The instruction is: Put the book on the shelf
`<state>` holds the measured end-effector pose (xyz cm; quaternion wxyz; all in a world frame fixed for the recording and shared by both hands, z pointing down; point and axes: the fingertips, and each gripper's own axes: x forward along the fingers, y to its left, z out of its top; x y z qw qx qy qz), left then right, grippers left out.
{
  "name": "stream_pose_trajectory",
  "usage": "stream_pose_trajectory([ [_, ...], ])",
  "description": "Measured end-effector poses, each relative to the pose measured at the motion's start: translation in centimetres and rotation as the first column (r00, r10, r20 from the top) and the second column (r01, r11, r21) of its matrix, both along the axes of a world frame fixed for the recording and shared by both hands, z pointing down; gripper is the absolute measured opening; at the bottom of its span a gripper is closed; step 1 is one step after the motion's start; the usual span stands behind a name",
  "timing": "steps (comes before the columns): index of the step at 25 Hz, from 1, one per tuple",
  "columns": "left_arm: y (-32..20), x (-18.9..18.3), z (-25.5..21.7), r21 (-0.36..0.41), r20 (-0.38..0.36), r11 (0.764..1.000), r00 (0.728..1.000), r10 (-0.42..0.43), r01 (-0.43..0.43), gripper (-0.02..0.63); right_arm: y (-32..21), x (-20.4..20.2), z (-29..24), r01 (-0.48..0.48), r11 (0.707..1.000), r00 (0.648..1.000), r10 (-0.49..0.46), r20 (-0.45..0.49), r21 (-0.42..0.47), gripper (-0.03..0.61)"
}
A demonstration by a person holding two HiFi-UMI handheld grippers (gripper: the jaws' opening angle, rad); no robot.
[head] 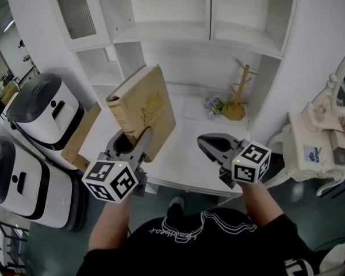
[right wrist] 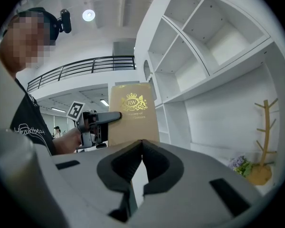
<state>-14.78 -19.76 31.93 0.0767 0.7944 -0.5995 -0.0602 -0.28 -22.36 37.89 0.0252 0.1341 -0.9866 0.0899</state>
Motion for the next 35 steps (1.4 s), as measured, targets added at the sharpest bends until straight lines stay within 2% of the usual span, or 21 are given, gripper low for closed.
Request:
stream_pose_trajectory([
  [10, -9.1, -4.8, -3.3, 0.039, 0.02, 0.999, 0.999, 0.027, -0.028, 0.199, -8.3, -4.2, -1.3, -0.054, 0.999, 0.999, 0.054, 0.007, -0.005, 0.006],
  [16, -13.1, -7.1, -6.4, 0.077, 0.039, 0.996, 0.998, 0.042, -0.045, 0.199, -11.3, -6.4, -3.1, -0.064, 0.998, 0.998, 0.064, 0.012, 0.029, 0.006],
  [27, -17.5, -9.3, -14.1, 0.186, 0.061, 0.979, 0.995, 0.074, -0.085, 0.199, -15.3, -7.1, -3.4, -0.106, 0.993, 0.994, 0.105, 0.005, 0.048, 0.006],
  [32, -19.2, -8.6, -18.0, 0.236, 0.086, 0.962, 0.989, 0.122, -0.139, 0.199, -16.7, -7.0, -3.5, -0.118, 0.991, 0.993, 0.119, -0.012, 0.065, 0.006],
  [35, -20.3, -8.5, -19.9, 0.267, 0.113, 0.952, 0.986, 0.121, -0.148, 0.199, -17.4, -7.0, -3.1, -0.129, 0.989, 0.991, 0.13, -0.018, 0.066, 0.006],
])
